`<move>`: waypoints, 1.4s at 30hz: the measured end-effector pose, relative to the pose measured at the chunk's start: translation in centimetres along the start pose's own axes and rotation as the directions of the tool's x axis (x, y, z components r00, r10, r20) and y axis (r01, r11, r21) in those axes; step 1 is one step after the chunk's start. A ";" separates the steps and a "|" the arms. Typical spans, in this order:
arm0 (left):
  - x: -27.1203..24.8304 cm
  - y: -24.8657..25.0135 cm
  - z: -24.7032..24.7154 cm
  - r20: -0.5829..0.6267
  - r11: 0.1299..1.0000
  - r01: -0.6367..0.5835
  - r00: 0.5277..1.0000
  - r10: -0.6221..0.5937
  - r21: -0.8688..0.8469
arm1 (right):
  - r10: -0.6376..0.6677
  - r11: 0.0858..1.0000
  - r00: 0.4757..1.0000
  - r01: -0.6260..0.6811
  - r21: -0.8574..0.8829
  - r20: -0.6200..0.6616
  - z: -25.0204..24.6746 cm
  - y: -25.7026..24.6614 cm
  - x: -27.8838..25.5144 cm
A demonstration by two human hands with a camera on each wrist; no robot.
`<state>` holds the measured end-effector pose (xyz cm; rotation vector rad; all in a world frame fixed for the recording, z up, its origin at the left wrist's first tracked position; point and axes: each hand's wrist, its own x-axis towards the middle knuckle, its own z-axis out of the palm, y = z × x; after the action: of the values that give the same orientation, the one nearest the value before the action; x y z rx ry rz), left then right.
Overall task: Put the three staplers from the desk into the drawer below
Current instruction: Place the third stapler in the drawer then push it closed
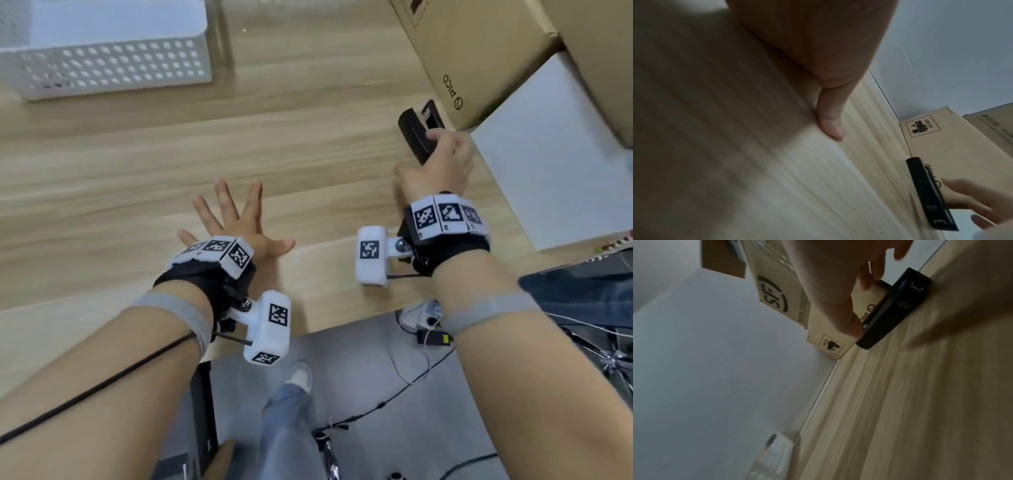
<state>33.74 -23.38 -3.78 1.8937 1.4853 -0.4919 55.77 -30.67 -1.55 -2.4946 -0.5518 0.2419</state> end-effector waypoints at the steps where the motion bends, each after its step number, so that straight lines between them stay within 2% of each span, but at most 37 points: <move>1: 0.1 0.0 -0.1 0.010 1.000 0.003 1.000 -0.003 0.010 | 0.035 0.999 0.999 -0.036 -0.016 -0.005 0.2 0.3 1.0; 5: 0.2 -0.1 -0.3 0.024 1.000 0.008 1.000 -0.008 0.030 | 0.157 0.987 0.982 -0.157 -0.008 0.102 0.7 1.1 2.7; 11: 0.1 0.1 -0.2 0.021 0.998 0.015 1.000 -0.016 0.059 | 0.008 0.997 0.995 -0.016 0.081 0.095 1.2 2.0 1.9; 13: 0.2 0.1 -0.2 0.024 0.998 0.014 1.000 -0.016 0.058 | 0.015 0.975 0.990 -0.045 0.216 0.137 1.1 1.9 1.0; 16: 0.2 -0.1 0.1 0.005 0.999 0.001 1.000 -0.001 0.041 | 0.072 0.867 0.968 -0.180 0.464 0.241 1.4 1.3 -1.7; 19: -0.3 -0.8 0.4 -0.065 0.998 -0.051 0.997 0.049 -0.031 | 0.083 0.705 0.908 -0.345 0.620 0.411 1.9 0.7 -4.9; 21: -0.8 -2.2 0.7 -0.169 0.973 -0.139 0.980 0.108 -0.187 | 0.031 0.545 0.858 -0.444 0.711 0.512 2.1 0.3 -7.4; 23: -1.5 -4.3 1.1 -0.292 0.895 -0.259 0.944 0.154 -0.363 | -0.036 0.452 0.823 -0.492 0.744 0.567 2.2 -0.2 -10.2; 26: -3.6 -8.0 2.2 -0.358 0.684 -0.373 0.918 0.171 -0.627 | -0.102 0.429 0.777 -0.529 0.732 0.621 3.0 -1.0 -14.8; 30: -7.5 -13.3 2.7 -0.324 0.476 -0.343 0.938 0.125 -0.810 | -0.180 0.467 0.705 -0.553 0.690 0.686 4.2 -3.0 -21.4; 32: -9.9 -16.2 2.6 -0.291 0.422 -0.312 0.950 0.116 -0.851 | -0.259 0.501 0.650 -0.542 0.675 0.714 4.5 -3.9 -24.8; 35: -12.9 -21.9 2.8 -0.226 0.463 -0.274 0.961 0.157 -0.843 | -0.349 0.547 0.540 -0.546 0.634 0.766 5.4 -5.1 -30.4; 38: -14.4 -29.0 3.7 -0.110 0.581 -0.194 0.978 0.177 -0.790 | -0.383 0.525 0.478 -0.592 0.612 0.791 6.9 -6.3 -36.2; 42: -16.0 -37.1 5.6 -0.014 0.666 -0.040 0.999 0.044 -0.745 | -0.379 0.569 0.366 -0.632 0.526 0.850 8.9 -7.4 -42.6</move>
<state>-5.56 -33.83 -7.36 1.2430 1.3384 0.1534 12.45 -39.29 -2.44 -1.1685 -0.4199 1.6948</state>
